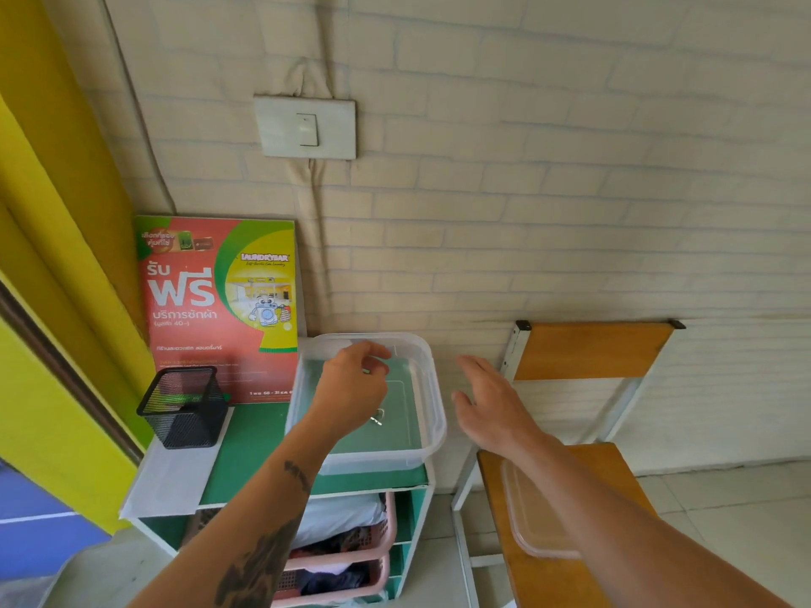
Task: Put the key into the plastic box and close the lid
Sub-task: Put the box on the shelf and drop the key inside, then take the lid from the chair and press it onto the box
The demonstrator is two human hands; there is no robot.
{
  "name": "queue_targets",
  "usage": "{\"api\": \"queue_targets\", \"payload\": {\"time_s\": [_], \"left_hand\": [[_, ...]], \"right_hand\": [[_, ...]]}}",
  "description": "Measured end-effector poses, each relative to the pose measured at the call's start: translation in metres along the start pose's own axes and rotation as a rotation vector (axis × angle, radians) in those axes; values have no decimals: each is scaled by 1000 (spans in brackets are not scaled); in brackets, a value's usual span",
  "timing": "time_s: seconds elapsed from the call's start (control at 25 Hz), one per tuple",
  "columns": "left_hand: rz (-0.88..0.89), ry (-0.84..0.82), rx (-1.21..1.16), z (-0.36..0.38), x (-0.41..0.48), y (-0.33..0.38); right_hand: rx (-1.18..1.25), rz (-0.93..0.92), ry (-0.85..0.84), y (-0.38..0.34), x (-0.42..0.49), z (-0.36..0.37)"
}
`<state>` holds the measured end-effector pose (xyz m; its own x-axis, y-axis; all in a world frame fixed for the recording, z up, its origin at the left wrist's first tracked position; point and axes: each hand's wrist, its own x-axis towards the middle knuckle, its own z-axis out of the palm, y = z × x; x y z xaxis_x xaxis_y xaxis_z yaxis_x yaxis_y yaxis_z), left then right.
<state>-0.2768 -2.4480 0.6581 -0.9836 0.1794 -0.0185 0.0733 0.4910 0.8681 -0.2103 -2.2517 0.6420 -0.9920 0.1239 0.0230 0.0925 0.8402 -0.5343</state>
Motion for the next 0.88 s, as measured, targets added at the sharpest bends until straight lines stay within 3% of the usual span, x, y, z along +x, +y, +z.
{"api": "queue_targets", "payload": {"time_s": [0.4,0.56,0.88], "left_hand": [[37,-178,-36,146,-29,67],[-104,-274,4,227,-42,73],[-429,-302,1,337,-50,38]], "right_hand": [[162,268,-30,150,-46,-69],[146,356,-119,225,-63,-84],[184,478,-324,336,-81,-59]]}}
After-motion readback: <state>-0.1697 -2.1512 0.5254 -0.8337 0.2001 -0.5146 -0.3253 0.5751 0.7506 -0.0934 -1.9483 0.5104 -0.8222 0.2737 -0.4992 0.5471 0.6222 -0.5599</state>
